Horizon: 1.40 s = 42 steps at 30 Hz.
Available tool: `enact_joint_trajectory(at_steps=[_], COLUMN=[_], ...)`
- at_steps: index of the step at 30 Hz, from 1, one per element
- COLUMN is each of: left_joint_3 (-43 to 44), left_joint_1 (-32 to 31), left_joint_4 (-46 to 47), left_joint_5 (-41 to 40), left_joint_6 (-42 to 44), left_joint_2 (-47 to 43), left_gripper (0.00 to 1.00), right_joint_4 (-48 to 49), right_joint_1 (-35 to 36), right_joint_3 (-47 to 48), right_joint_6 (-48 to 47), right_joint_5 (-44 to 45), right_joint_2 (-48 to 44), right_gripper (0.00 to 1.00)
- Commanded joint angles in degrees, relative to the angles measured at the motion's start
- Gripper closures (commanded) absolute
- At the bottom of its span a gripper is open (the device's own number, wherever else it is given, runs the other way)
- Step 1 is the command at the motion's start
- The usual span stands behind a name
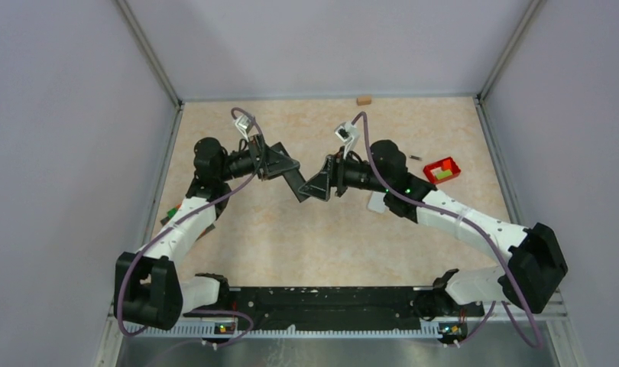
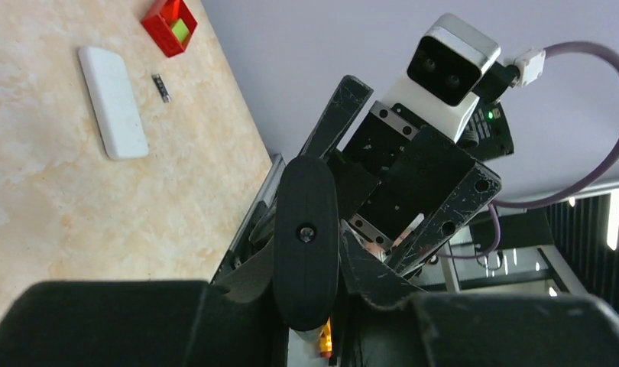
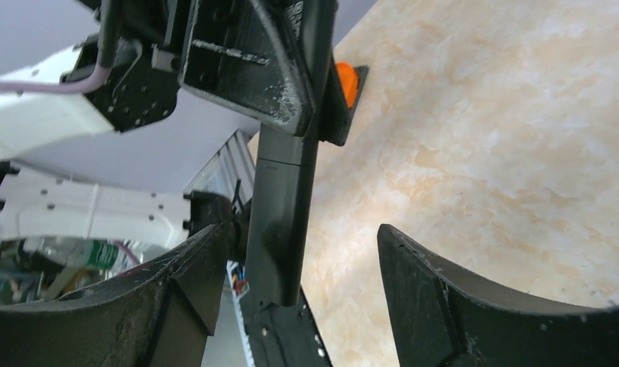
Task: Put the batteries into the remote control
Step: Load the battery cover into the remote control, then turn over the remote control at the center of the board.
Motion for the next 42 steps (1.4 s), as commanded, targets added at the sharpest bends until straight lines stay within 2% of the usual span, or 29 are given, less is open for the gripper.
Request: enact_joint_trajectory(at_steps=[1,7,10,12,14,15,16,19,21,23,24,28,30,31,36,38,42], left_joint_3=[1.04,0.64,0.58,0.61,0.55,0.53,0.6,1.18,2.36,5.1,6.86,11.62,12.89,13.37,11.85,11.11,10.55], left_joint_1=[0.04,0.04,0.02,0.04,0.04,0.08,0.12,0.3,0.46,0.64,0.84,3.85,4.34,4.35,4.44,4.5,4.52], left_joint_4=[5.75,6.85,7.25,7.21,7.11,6.73,5.99,0.98,-5.9,-17.48,-23.82,-46.3,-51.73,-53.13,-53.26,-53.28,-52.86], left_joint_5=[6.43,9.02,9.21,9.27,9.1,8.54,7.82,4.79,1.31,-4.48,-8.35,-31.22,-40.27,-42.11,-41.38,-40.87,-39.04], left_joint_6=[2.69,5.49,6.14,6.56,6.75,7.0,7.58,11.19,15.03,21.15,26.17,33.78,35.74,36.38,35.06,34.7,34.99], left_joint_2=[-0.82,-3.85,-4.79,-5.09,-5.11,-5.16,-5.19,-5.66,-6.18,-6.57,-6.65,-7.77,-8.32,-8.44,-8.34,-7.97,-7.22], left_gripper=[1.0,1.0,1.0,0.98,0.94,0.9,0.81,0.52,0.27,0.06,0.02,0.01,0.01,0.01,0.01,0.01,0.01], right_joint_4=[1.28,5.29,9.55,12.12,14.75,15.51,15.72,14.08,11.02,5.63,2.83,-14.94,-22.29,-24.89,-37.68,-41.83,-45.37], right_joint_1=[-0.54,-0.52,-0.46,-0.47,-0.41,-0.45,-0.45,-0.41,-0.41,-0.5,-0.65,-0.76,-0.8,-0.79,-0.98,-1.46,-3.49], right_joint_3=[3.22,6.28,6.32,6.11,5.84,5.64,5.6,5.82,6.27,6.92,7.36,11.81,14.64,16.2,26.23,29.75,34.48], right_joint_6=[-3.96,-3.55,-1.26,0.53,2.94,4.11,5.15,5.9,4.56,2.13,0.63,-6.94,-10.92,-13.2,-20.04,-20.65,-20.66], right_joint_5=[-10.65,-15.67,-17.27,-17.99,-17.51,-16.55,-15.36,-11.39,-8.15,-3.91,-1.41,15.02,24.75,29.54,54.77,60.47,66.51], right_joint_2=[1.64,7.07,8.93,9.87,10.39,10.44,10.38,9.54,8.72,7.87,7.58,9.27,12.25,14.23,28.83,33.35,39.42], right_gripper=[0.29,0.45,0.56,0.67,0.86,0.98,1.0,1.0,1.0,1.0,1.0,1.0,1.0,1.0,1.0,1.0,1.0])
